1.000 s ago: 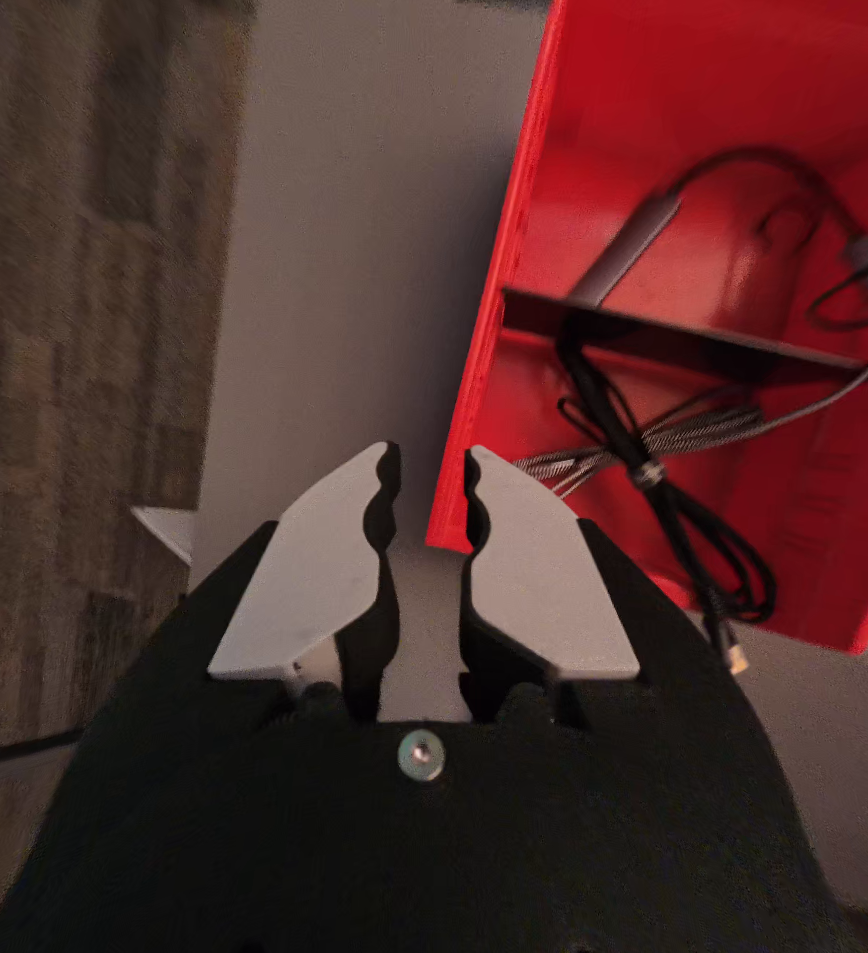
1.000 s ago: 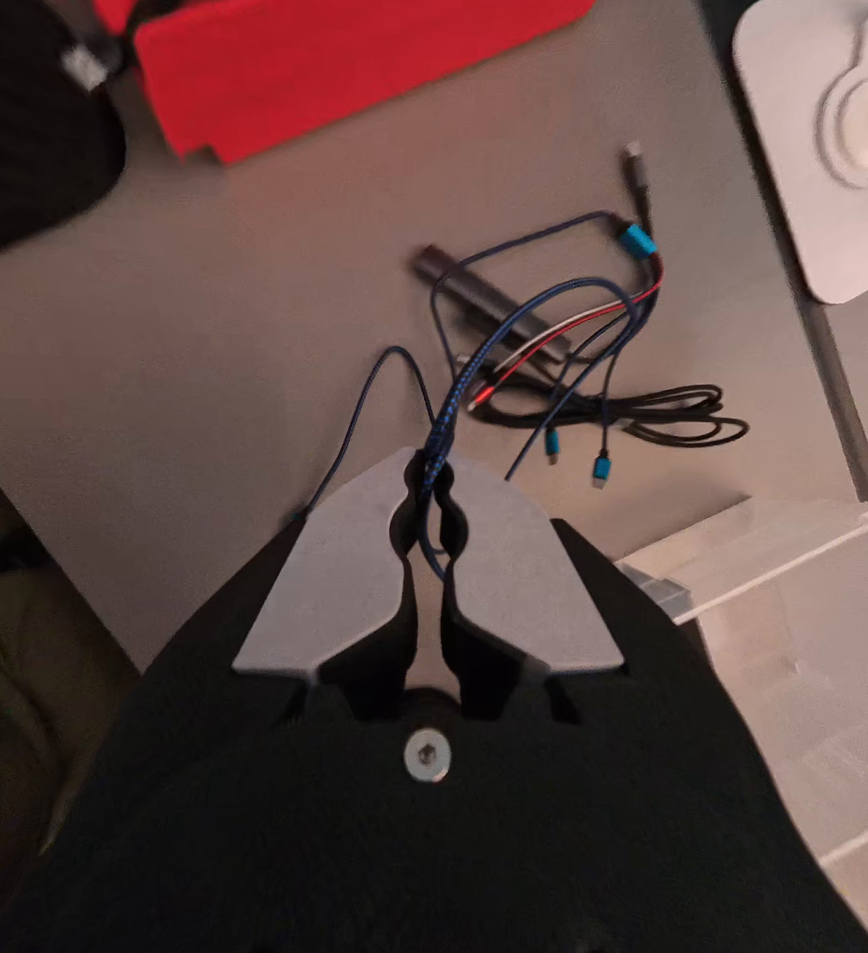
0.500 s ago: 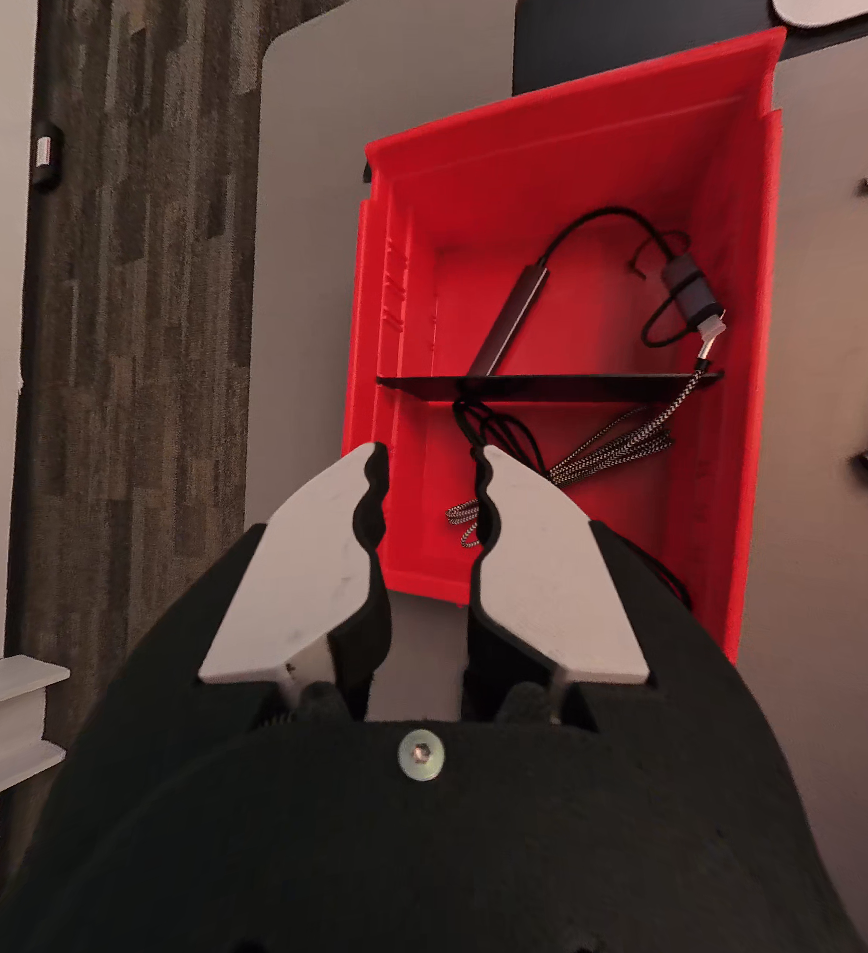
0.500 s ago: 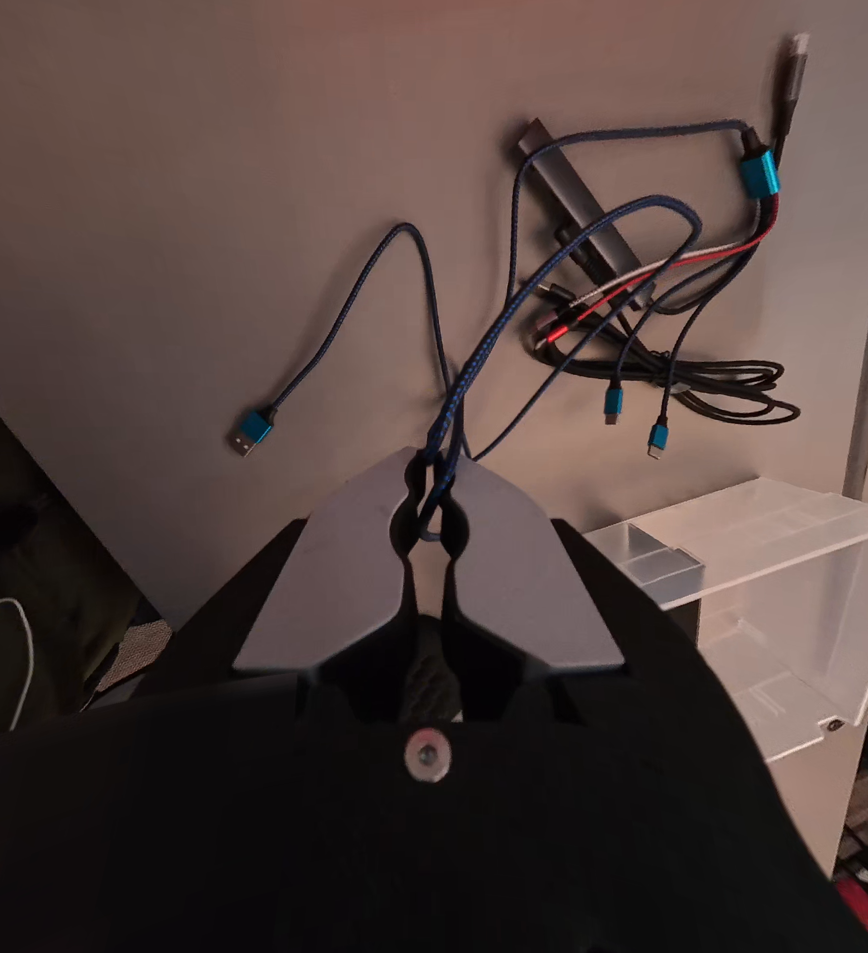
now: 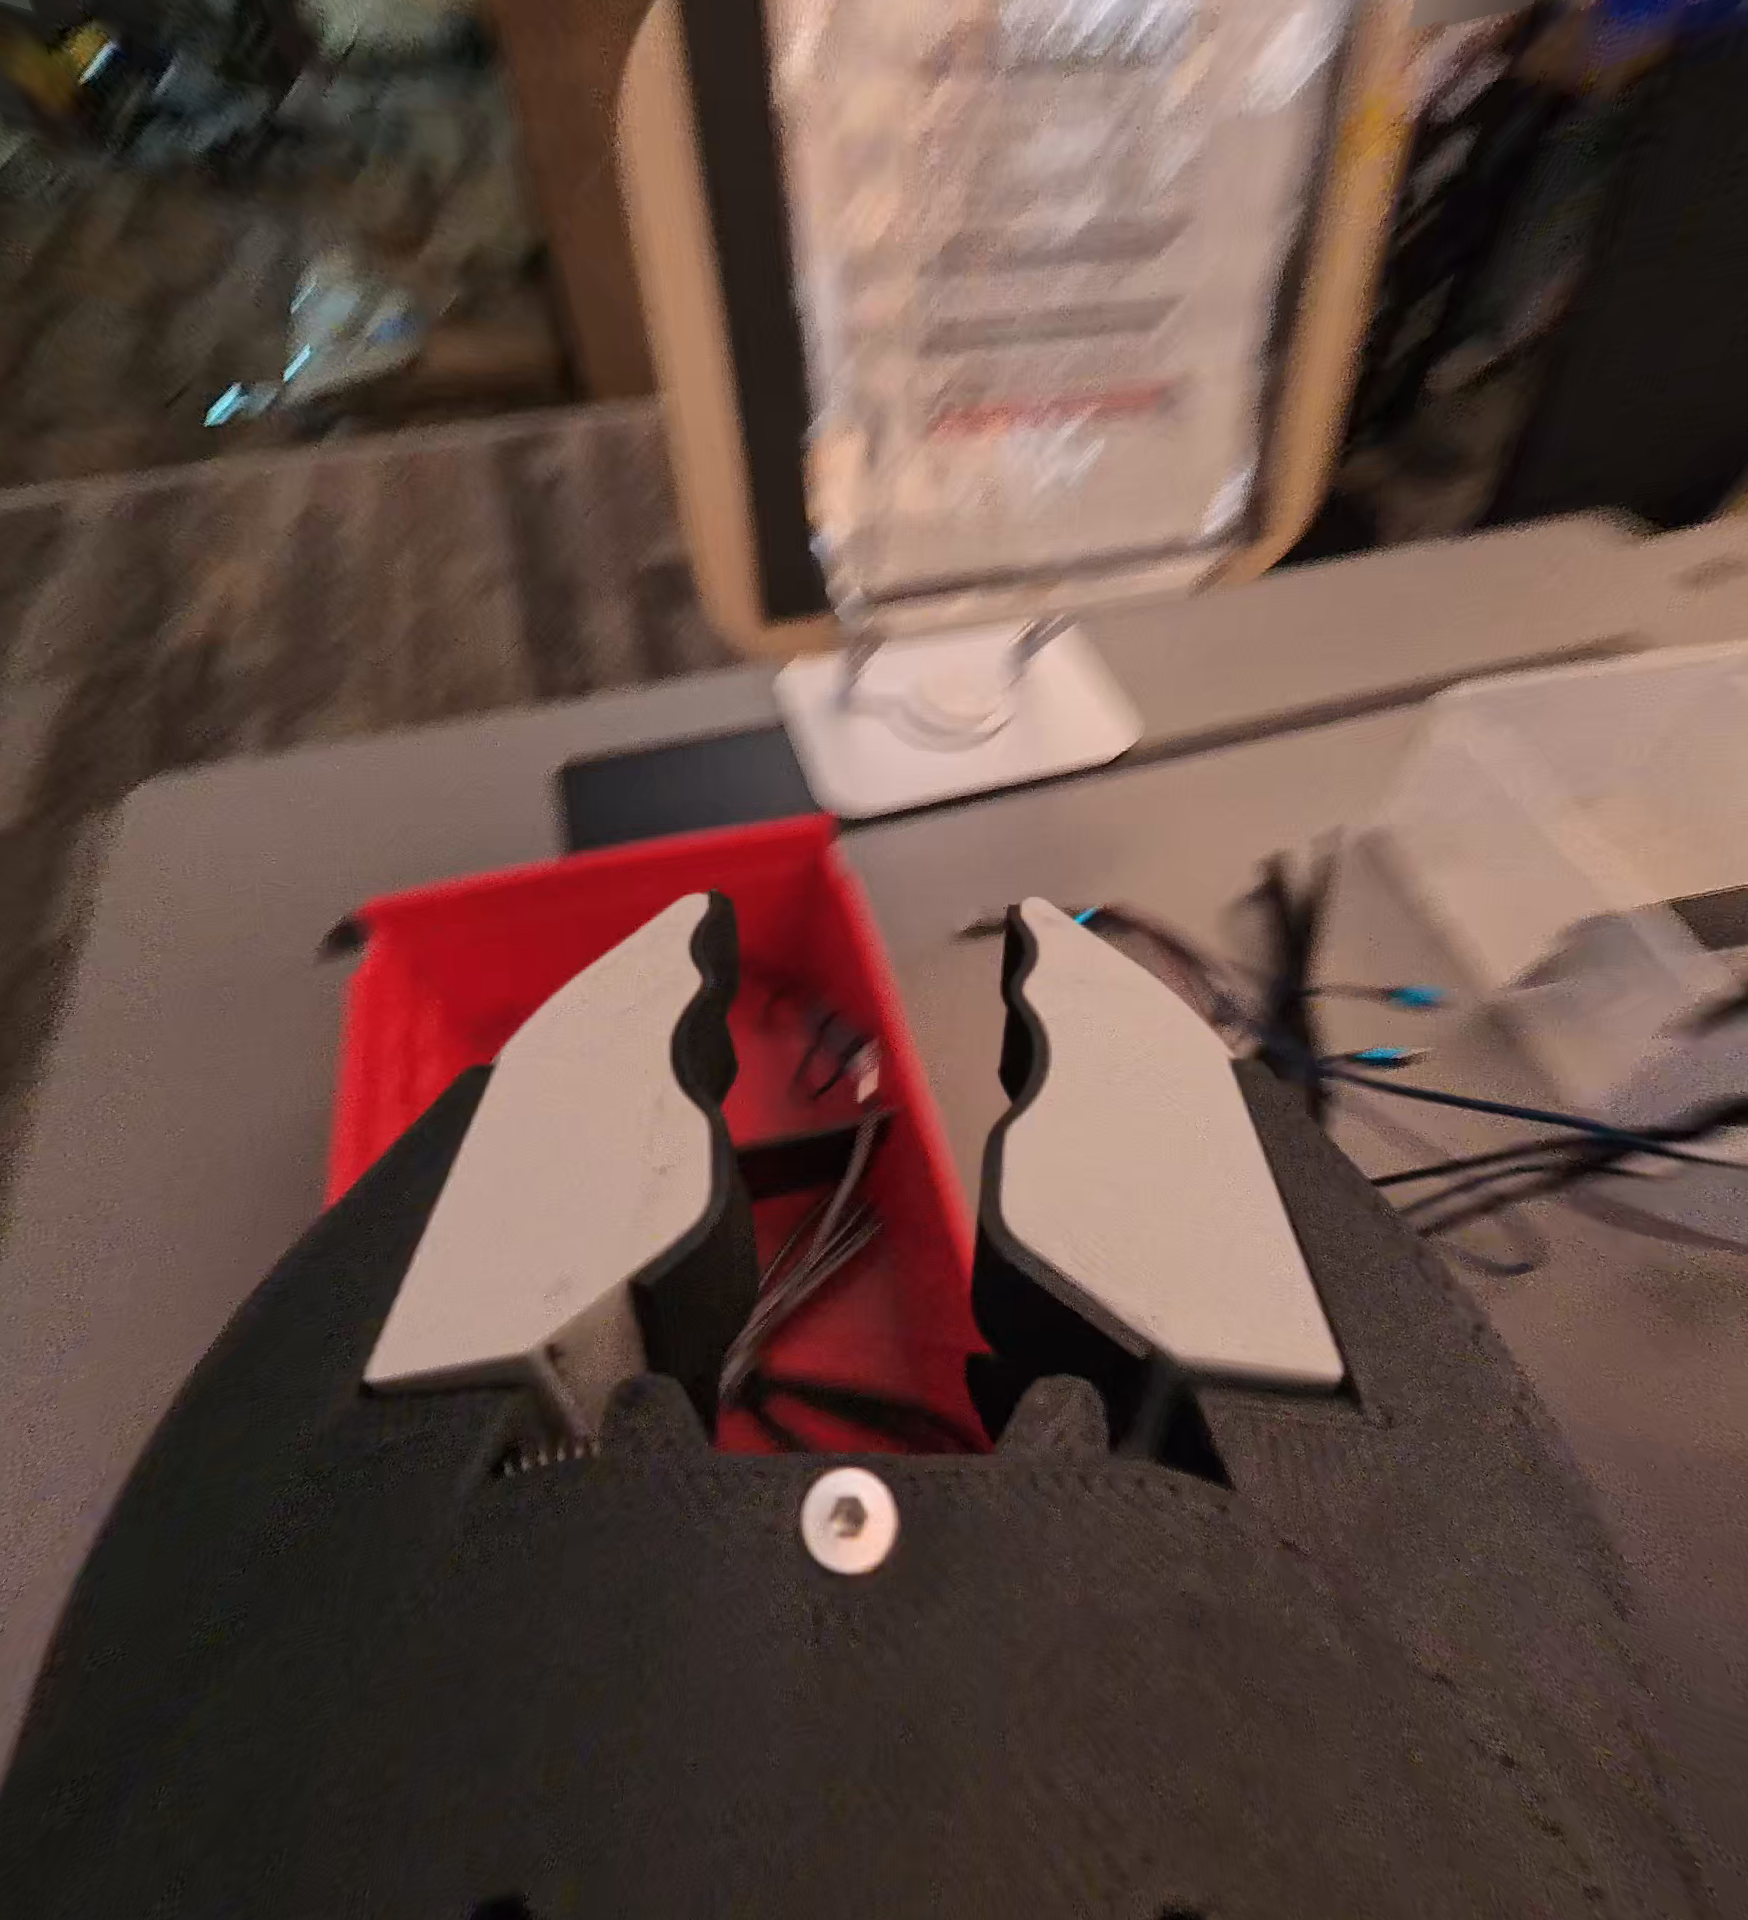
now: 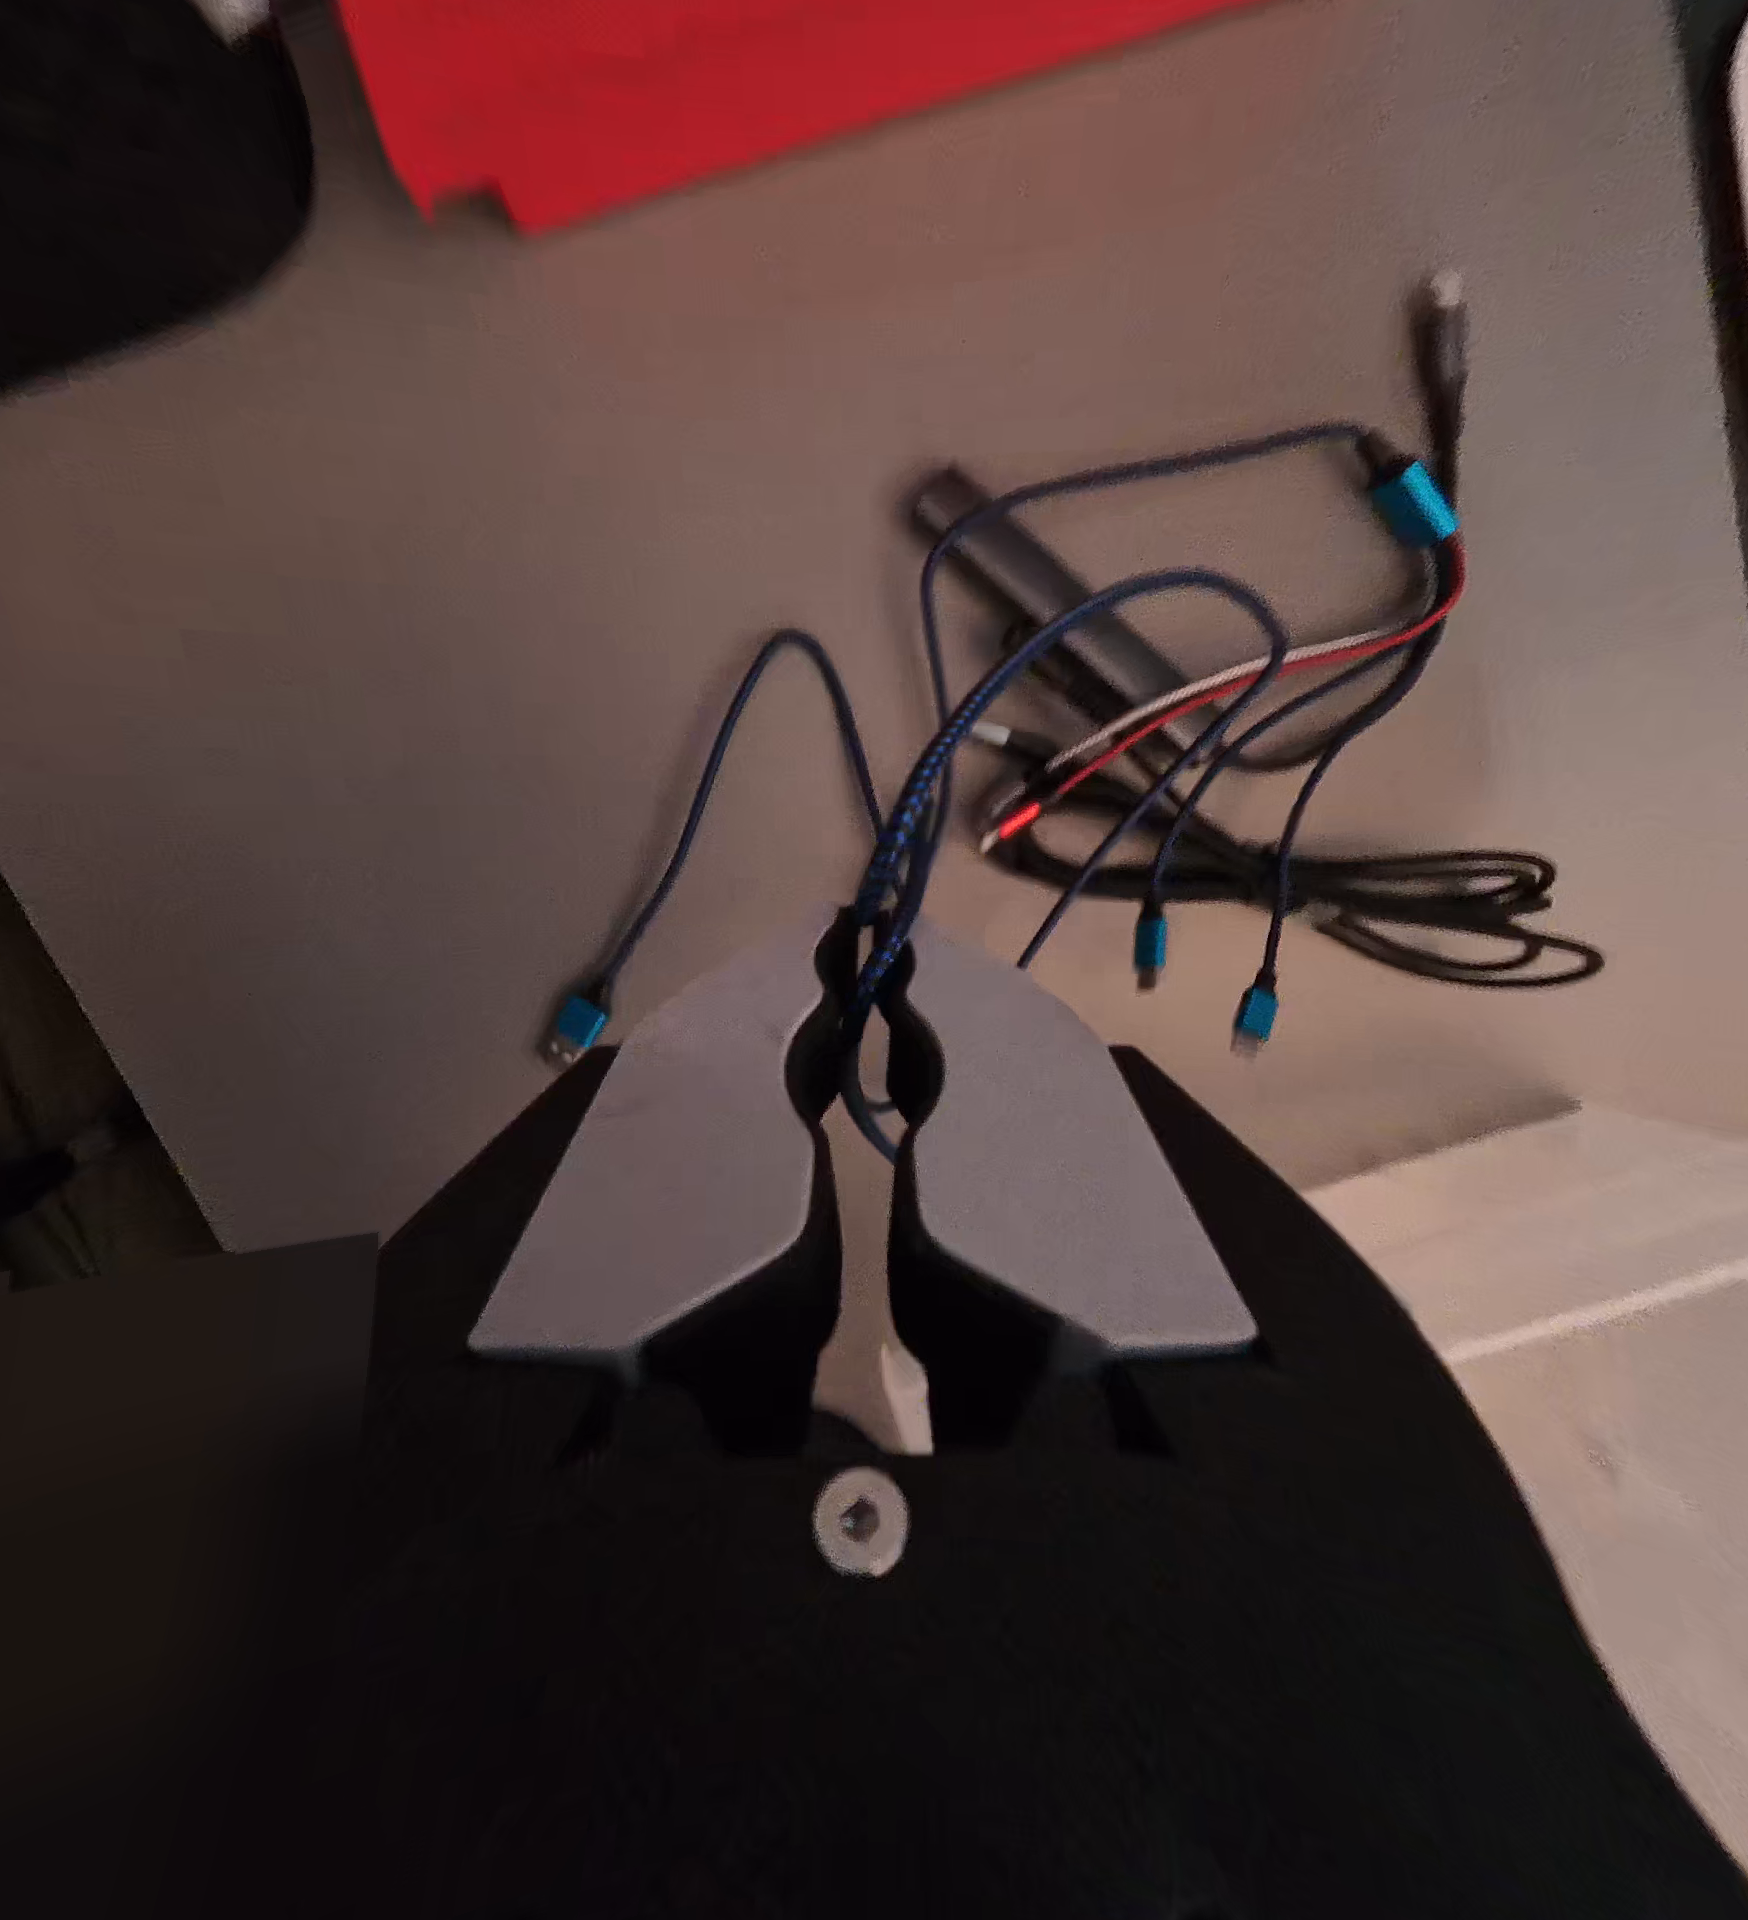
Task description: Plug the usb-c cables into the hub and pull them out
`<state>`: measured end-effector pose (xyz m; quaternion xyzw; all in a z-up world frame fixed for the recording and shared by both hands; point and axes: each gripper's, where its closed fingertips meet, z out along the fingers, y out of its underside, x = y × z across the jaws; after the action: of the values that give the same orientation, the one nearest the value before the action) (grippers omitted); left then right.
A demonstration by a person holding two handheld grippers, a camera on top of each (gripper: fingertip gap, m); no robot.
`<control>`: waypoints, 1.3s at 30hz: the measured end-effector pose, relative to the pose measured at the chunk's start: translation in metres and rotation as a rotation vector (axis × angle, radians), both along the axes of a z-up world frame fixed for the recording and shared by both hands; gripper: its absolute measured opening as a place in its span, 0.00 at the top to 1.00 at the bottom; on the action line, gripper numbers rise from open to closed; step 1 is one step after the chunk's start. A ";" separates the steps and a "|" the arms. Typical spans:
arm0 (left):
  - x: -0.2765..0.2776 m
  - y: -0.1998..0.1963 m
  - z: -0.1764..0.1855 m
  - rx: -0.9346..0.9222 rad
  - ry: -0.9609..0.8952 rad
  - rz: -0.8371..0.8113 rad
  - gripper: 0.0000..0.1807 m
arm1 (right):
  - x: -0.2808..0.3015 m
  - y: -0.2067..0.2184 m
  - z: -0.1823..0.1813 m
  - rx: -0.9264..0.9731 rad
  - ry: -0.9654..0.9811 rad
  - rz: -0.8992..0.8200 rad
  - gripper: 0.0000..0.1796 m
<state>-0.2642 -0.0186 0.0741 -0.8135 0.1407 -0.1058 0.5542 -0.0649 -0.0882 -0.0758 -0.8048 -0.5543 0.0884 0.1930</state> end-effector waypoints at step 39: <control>0.161 -0.030 -0.066 -0.145 0.057 -0.644 0.70 | 0.087 -0.083 0.230 0.621 0.863 0.098 1.00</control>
<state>-0.1036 -0.0490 0.0080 -0.7672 0.3982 -0.2628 0.4286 0.0217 -0.1710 0.1541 -0.5736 -0.4616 0.2519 0.6281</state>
